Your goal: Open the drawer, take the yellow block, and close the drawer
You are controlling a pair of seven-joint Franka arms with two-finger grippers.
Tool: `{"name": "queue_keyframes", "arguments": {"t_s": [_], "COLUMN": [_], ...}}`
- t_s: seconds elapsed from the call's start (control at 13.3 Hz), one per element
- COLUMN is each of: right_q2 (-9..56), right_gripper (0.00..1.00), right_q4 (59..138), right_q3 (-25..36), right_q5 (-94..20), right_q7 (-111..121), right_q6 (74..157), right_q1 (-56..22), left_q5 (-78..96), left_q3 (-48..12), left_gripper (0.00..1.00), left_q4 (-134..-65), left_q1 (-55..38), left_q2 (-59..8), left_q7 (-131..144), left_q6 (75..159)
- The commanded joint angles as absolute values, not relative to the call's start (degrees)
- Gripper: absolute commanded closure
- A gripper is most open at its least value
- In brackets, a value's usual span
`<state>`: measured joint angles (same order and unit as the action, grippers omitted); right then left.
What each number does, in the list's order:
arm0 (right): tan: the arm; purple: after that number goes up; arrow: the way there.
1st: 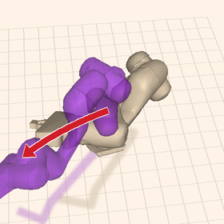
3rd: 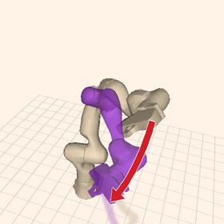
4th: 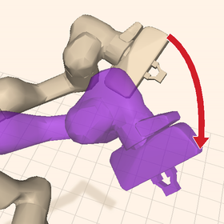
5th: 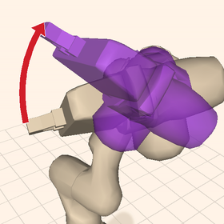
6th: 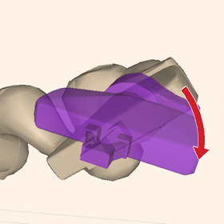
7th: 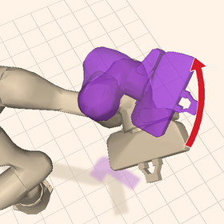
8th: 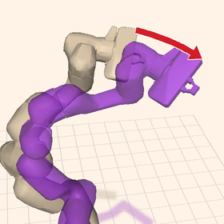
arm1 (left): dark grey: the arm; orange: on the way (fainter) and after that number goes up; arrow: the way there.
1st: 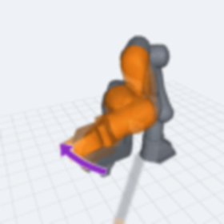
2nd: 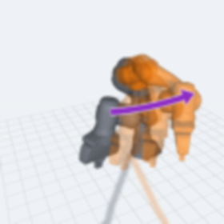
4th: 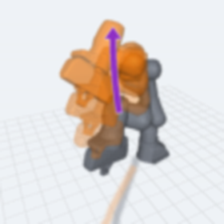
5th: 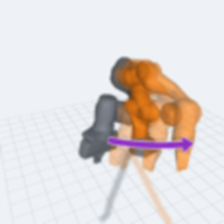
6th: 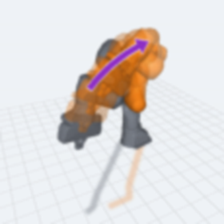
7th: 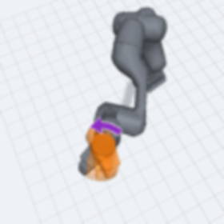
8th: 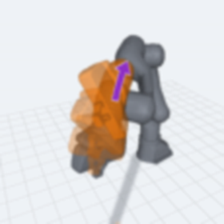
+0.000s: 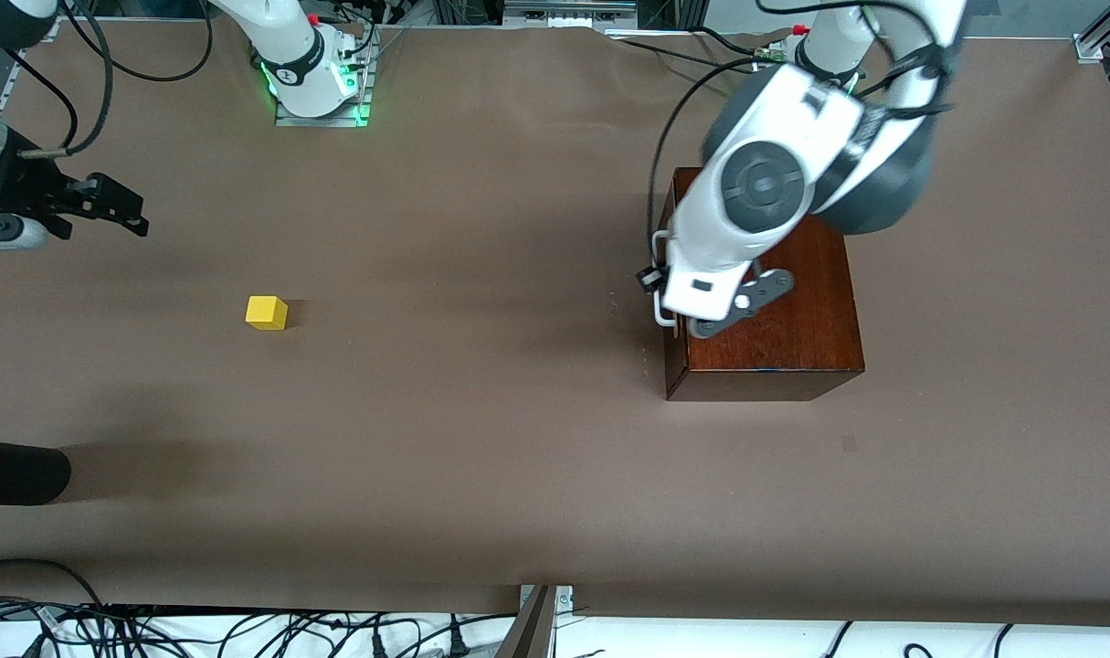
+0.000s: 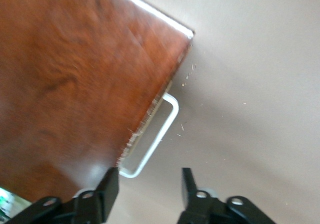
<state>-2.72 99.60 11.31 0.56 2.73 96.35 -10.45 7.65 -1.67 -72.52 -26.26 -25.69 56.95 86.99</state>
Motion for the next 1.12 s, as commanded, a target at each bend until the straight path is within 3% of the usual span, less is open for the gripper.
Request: {"name": "queue_keyframes", "arguments": {"t_s": [0.0, 0.15, 0.53, 1.05], "right_q2": [-2.81, -2.90, -2.46, -2.37], "right_gripper": [0.00, 0.00, 0.00, 0.00], "right_q4": [97.65, 97.56, 97.03, 95.98], "right_q3": [9.23, 8.26, 8.35, 8.70], "right_q5": [1.41, 1.41, 1.49, 1.49], "right_q7": [1.32, 1.32, 1.23, 1.41], "right_q6": [94.22, 93.87, 93.78, 93.78], "right_q1": [-7.13, -5.80, -6.15, -6.06], "left_q5": [8.79, 8.44, 6.43, -0.09], "left_q3": [-2.03, -1.06, 8.95, 9.67], "left_gripper": [0.00, 0.00, 0.00, 0.00], "left_q4": [-75.58, -77.51, -83.84, -86.92], "left_q1": [-21.02, -18.03, -17.49, -16.53], "left_q2": [-19.10, -14.70, -6.51, -1.85], "left_q7": [44.87, 35.20, 14.80, 9.14], "left_q6": [83.68, 80.96, 80.68, 82.97]}}
